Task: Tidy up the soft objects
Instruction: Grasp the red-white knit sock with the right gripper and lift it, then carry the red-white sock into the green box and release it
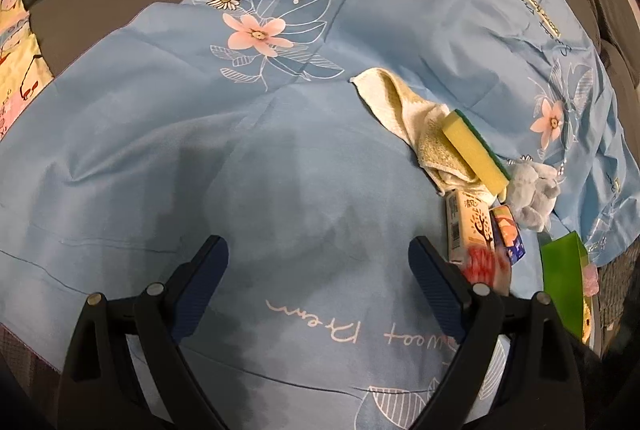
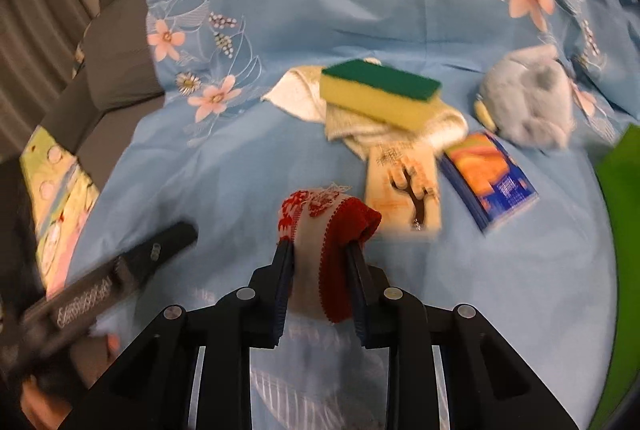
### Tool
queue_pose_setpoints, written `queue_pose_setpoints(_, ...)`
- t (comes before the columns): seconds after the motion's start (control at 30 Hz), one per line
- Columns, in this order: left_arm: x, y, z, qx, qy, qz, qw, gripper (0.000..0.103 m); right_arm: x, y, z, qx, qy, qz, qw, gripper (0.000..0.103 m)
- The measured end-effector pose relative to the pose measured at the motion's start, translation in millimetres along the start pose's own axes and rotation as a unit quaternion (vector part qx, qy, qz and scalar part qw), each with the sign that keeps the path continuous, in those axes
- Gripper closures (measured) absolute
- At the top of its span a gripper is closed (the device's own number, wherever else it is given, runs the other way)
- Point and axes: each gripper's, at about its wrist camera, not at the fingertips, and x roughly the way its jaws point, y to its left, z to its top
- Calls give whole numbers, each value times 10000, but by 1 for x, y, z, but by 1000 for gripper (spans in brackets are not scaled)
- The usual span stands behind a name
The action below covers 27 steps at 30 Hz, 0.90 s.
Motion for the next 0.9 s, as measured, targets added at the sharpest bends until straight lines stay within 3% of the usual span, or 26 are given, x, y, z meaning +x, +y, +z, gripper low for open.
queue_pose_setpoints(0.23,3,-18,-9,375,49,-35,9993,12,-4,-36,-29,290,338,-164,9989,75)
queue_pose_setpoints(0.3,4,-24,-14,540,72,-29,9985,12,-1,-46,-30,362,367,-180,9985,65)
queue_pose_setpoints(0.37,5,-31,-18,674,73,-8,9977,12,-6,-59,-30,600,277,21,9978,42)
queue_pose_setpoints(0.4,5,-34,-19,737,70,-32,9973,12,-11,-65,-30,709,216,69,9972,40)
queue_pose_setpoints(0.5,3,-45,-27,939,161,-371,9948,12,-28,-79,-29,964,-83,186,9951,39)
queue_pose_setpoints(0.6,3,-57,-37,1126,340,-828,9896,14,-34,-91,-29,1324,-189,579,9893,39)
queue_pose_setpoints(0.73,8,-75,-51,1347,639,-1296,9803,26,-24,-97,-31,1611,-21,902,9828,41)
queue_pose_setpoints(0.9,30,-96,-68,1524,1141,-1531,9697,56,-13,-95,-34,1694,167,1121,9790,50)
